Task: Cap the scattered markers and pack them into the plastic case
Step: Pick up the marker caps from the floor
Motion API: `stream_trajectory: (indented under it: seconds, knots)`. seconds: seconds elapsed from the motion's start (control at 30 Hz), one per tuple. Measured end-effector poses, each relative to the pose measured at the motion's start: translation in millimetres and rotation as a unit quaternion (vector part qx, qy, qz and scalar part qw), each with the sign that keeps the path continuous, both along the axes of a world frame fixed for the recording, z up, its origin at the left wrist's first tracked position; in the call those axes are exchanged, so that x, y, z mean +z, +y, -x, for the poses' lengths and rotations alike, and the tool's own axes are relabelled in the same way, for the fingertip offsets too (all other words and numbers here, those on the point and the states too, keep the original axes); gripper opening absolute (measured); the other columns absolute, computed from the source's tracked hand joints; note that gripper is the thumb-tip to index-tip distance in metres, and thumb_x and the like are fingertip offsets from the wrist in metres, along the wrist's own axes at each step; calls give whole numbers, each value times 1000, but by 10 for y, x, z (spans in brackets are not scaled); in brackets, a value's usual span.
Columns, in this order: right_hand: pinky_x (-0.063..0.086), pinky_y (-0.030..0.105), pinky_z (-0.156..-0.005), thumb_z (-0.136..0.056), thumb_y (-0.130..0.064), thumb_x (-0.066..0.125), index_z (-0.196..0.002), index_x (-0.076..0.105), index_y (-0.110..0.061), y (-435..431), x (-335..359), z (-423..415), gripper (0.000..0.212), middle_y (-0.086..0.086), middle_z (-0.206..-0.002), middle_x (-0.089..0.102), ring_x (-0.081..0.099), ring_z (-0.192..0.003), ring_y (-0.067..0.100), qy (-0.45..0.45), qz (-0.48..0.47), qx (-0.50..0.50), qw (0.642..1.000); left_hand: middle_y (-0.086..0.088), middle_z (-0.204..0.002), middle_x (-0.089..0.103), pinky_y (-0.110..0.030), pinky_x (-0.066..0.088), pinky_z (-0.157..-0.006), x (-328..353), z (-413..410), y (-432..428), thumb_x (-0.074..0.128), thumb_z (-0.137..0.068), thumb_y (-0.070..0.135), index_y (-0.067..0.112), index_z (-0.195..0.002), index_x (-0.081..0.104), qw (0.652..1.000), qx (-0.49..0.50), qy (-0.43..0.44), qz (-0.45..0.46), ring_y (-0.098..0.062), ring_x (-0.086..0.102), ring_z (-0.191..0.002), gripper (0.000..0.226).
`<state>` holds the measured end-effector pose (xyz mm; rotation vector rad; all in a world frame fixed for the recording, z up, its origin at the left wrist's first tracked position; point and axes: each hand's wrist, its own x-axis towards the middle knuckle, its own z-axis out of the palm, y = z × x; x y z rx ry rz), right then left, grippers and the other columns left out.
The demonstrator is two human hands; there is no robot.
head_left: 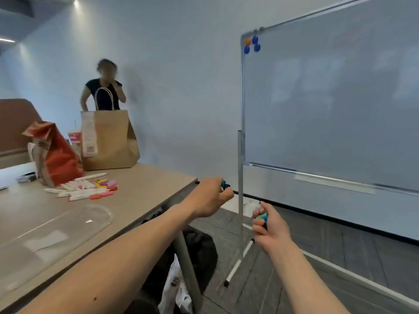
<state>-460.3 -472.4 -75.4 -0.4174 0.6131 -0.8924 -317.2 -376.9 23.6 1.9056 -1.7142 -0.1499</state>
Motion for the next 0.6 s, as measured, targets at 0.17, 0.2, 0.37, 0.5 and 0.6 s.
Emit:
stream_trajectory:
  seconds: [0.17,0.2,0.37,0.5,0.6]
  knots:
    - [18,16,-26,-98,-20,53,-67,43,-16,435,746,-333,32,2,-65,44,29,-35,5,-4,106,61,993,-8,-64,42,-32,25,-53,637,-448,844,49,-95,21,11,-73,44,996,77,-48,23,-18,32,-56,24]
    - [18,16,-26,-98,-20,52,-68,43,-16,522,872,-412,32,2,-65,44,29,-35,5,-1,127,73,989,-8,-65,44,-32,27,-56,730,-544,1011,50,-94,21,11,-73,45,994,95,-47,31,-19,34,-57,24]
    - [19,17,-26,-98,-20,52,-68,43,-16,932,1412,-860,32,3,-62,44,31,-34,6,2,232,143,962,-4,-68,55,-35,34,-57,1040,-1056,1861,51,-95,28,13,-73,53,981,179,-42,65,-20,45,-60,26]
    - [17,16,-27,-99,-21,50,-69,42,-16,1360,1785,-1328,32,3,-60,44,30,-33,6,8,295,209,932,-10,-80,63,-36,39,-60,1206,-1369,2649,50,-97,30,8,-79,55,954,287,-47,77,-21,49,-66,29]
    - [17,17,-31,-97,-21,53,-68,46,-15,1782,1936,-1710,31,4,-61,47,31,-35,8,26,348,254,902,-4,-73,54,-32,33,-58,1258,-1539,3293,49,-98,30,14,-75,48,926,365,-52,80,-18,43,-66,28]
